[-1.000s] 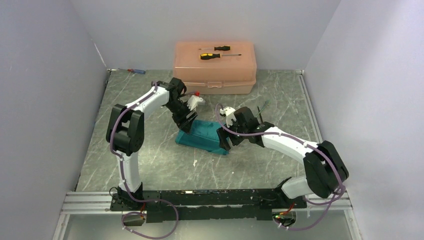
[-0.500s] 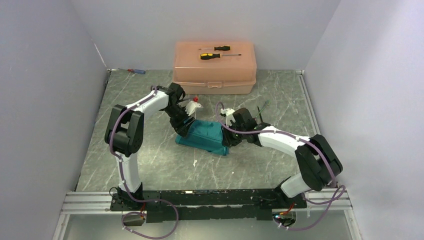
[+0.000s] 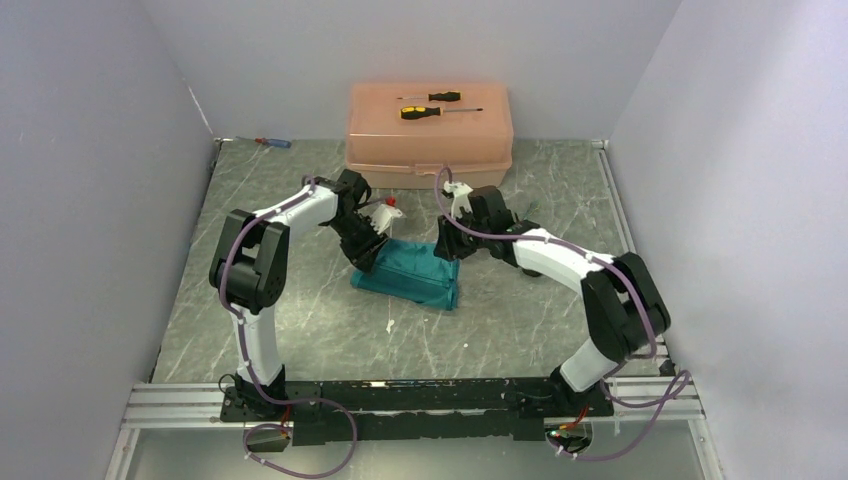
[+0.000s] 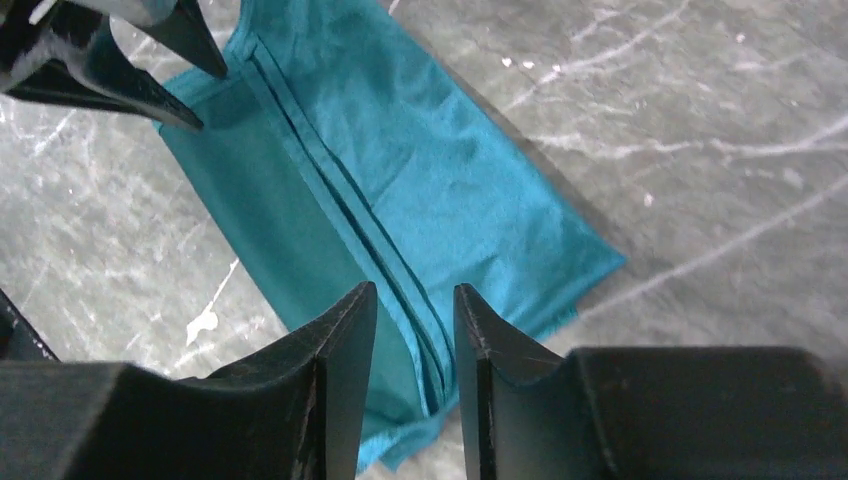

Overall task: Fold the napkin into a case and place the utensils inside
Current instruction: Smooth out the 2/3-rectangle-folded napkin at the center of the board.

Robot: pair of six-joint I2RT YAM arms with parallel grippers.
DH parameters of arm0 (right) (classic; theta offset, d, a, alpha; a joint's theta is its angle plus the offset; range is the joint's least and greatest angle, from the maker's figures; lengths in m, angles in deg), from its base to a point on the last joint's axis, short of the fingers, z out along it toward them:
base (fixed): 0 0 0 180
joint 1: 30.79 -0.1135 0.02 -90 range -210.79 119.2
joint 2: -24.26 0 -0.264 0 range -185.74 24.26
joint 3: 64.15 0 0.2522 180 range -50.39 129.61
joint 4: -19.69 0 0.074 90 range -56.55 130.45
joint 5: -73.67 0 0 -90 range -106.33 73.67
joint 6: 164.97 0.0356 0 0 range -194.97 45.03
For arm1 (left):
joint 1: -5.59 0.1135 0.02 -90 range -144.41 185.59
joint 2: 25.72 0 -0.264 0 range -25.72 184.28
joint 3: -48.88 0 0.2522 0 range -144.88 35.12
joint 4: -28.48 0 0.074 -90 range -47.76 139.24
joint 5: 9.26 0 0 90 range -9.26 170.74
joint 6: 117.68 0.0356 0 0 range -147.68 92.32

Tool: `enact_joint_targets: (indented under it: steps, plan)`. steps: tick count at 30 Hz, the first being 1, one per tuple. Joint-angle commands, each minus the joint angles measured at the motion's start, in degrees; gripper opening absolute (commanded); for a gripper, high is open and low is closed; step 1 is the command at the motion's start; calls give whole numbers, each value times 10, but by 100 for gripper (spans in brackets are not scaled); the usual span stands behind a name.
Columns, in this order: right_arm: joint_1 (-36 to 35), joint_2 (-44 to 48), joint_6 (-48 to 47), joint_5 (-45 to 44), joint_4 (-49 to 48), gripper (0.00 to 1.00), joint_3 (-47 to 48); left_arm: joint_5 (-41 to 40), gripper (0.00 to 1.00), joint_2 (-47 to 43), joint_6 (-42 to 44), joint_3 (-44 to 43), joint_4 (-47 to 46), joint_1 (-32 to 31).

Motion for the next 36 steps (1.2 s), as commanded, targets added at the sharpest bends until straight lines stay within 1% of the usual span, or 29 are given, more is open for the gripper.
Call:
enact_joint_targets:
  steps: [1,5,8,10,12,14,15,25,32,33,36]
  plan:
    - [0,-49,14,26,-40,35,30,-4,42,-26,-15,5,-24,-5]
    - [-1,-81,24,12,-68,26,24,-11,33,-25,-25,7,-37,-5]
    - [1,-101,28,-10,-69,16,22,-23,24,-26,-37,11,-52,-5]
    - [5,-111,33,-20,-86,12,20,-32,17,-30,-46,17,-65,-5]
    - [7,-112,38,-24,-97,10,12,-41,12,-35,-55,25,-78,-4]
    - [10,-112,40,-23,-104,9,7,-51,4,-41,-68,34,-94,-5]
    - [11,-113,40,-23,-104,8,6,-54,3,-46,-73,40,-100,-5]
    - [16,-135,33,-33,-97,7,6,-61,3,-78,-115,74,-140,-5]
    - [17,-138,49,-51,-110,4,-17,-55,3,-81,-122,64,-127,-2]
    - [18,-132,51,-50,-112,4,-19,-50,4,-81,-124,55,-117,1]
    - [18,-108,55,-35,-109,7,-13,-32,23,-81,-122,19,-80,6]
